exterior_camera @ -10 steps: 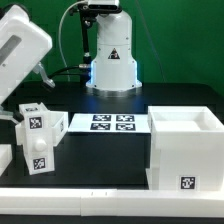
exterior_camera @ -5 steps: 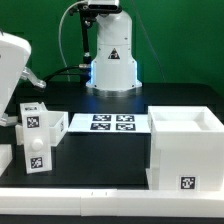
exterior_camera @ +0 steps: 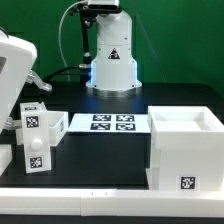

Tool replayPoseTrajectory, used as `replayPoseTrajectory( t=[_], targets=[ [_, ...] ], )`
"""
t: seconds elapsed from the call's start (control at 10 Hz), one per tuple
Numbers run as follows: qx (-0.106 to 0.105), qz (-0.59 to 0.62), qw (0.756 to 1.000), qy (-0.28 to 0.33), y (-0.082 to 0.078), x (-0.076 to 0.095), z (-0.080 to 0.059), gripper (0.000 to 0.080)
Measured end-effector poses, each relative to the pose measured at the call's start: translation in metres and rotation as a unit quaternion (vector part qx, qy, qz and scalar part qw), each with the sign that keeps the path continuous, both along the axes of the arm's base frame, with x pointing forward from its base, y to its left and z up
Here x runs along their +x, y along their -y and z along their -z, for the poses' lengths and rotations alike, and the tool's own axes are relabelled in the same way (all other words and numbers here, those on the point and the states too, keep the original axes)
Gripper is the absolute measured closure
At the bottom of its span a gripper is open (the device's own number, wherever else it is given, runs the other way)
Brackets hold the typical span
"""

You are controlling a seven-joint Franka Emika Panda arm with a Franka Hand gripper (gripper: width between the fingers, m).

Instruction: Assemble drawer

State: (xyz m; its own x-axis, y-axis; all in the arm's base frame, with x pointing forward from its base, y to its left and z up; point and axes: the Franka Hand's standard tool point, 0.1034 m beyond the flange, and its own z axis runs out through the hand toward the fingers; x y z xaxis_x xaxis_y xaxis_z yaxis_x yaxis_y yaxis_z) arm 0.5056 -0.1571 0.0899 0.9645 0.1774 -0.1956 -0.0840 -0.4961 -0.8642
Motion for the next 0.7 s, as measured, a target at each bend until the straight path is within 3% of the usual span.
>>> replayPoseTrajectory(
  t=[0.2,0.3,0.4,0.5,0.6,0.7],
  targets=[
    [0.000,0.000,1.000,0.000,0.0002,-0.0003,0.0003,0.0374],
    [0.000,0.000,1.000,0.000,0.0003,-0.0004,0.0005,0.0374],
    [0.000,0.000,1.000,-0.001,0.0004,-0.0005,0.0007,0.0558],
    [0.000,0.000,1.000,-0.001,0.0003,-0.0007,0.0007,0.0688],
    [0.008,-0.001,1.000,0.000,-0.0036,-0.0005,-0.0014,0.0688],
    [0.010,-0.003,1.000,0.000,-0.0058,-0.0003,-0.0013,0.0740]
  ],
)
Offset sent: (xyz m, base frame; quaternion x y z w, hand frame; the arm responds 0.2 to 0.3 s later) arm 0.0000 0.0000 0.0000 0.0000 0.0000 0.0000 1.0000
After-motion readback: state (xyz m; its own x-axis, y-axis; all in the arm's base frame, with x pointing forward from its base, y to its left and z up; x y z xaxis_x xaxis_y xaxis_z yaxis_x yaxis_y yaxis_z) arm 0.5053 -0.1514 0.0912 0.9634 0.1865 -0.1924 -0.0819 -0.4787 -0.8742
